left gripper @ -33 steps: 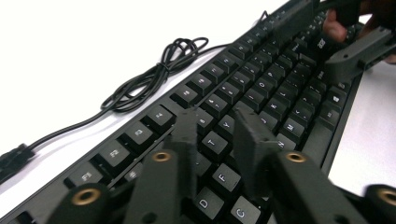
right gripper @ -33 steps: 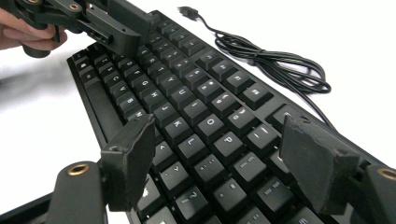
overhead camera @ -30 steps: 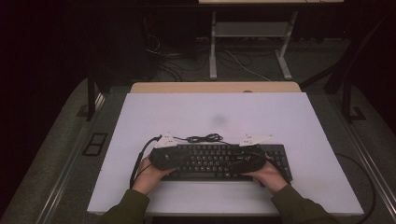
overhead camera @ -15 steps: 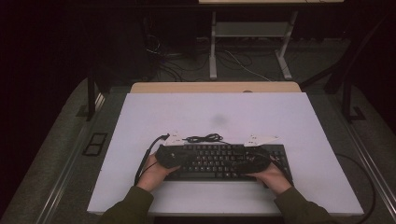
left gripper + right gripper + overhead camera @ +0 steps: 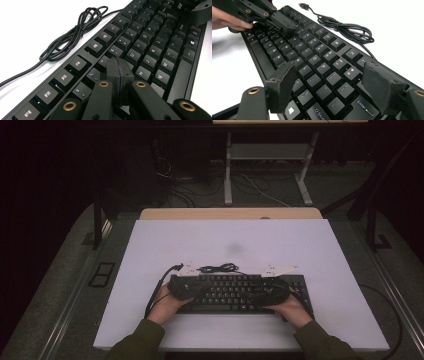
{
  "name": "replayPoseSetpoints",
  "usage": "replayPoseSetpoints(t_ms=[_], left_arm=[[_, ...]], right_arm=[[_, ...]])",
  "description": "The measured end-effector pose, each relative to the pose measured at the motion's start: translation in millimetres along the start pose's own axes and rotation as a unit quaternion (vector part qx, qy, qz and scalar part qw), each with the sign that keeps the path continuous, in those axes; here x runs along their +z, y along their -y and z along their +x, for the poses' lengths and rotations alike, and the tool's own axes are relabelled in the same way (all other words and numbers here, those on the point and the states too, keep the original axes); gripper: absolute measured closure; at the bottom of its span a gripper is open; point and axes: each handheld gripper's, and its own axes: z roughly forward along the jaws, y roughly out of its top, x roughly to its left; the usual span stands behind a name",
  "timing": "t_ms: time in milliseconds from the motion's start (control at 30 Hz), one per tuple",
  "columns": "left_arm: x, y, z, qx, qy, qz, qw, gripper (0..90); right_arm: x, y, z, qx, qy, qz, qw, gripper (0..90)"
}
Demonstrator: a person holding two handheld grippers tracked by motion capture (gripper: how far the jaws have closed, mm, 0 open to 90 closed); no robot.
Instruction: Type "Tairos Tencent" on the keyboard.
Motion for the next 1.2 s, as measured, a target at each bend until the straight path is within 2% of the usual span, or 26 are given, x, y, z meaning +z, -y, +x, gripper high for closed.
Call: replayPoseSetpoints(t_ms=[400, 633, 833, 1033, 1200], left_arm=[[-3.8, -1.4, -1.1, -0.004, 0.004, -0.013, 0.9999, 87.5], [-6.6, -2.9, -1.6, -0.015, 0.012, -0.029, 0.9994, 82.2], [-9.0, -3.3, -1.1, -0.024, 0.01, -0.039, 0.9989, 73.1], [-16.7, -1.8, -0.1, -0.033, 0.006, -0.051, 0.9981, 59.6], [-20.2, 0.3, -0.1, -0.031, 0.001, -0.055, 0.998, 48.6]], right_arm=[[-1.3, 0.0, -1.7, 0.004, -0.005, -0.004, 1.0, 26.6], [-2.9, 0.4, -3.2, 0.001, -0.011, -0.005, 0.9999, 26.6], [-5.1, 0.8, -8.0, 0.004, -0.012, -0.008, 0.9999, 26.6], [-7.3, 0.0, -12.4, 0.007, -0.009, -0.016, 0.9998, 26.6], [-7.8, 0.5, -14.3, 0.003, -0.008, -0.019, 0.9998, 25.8]])
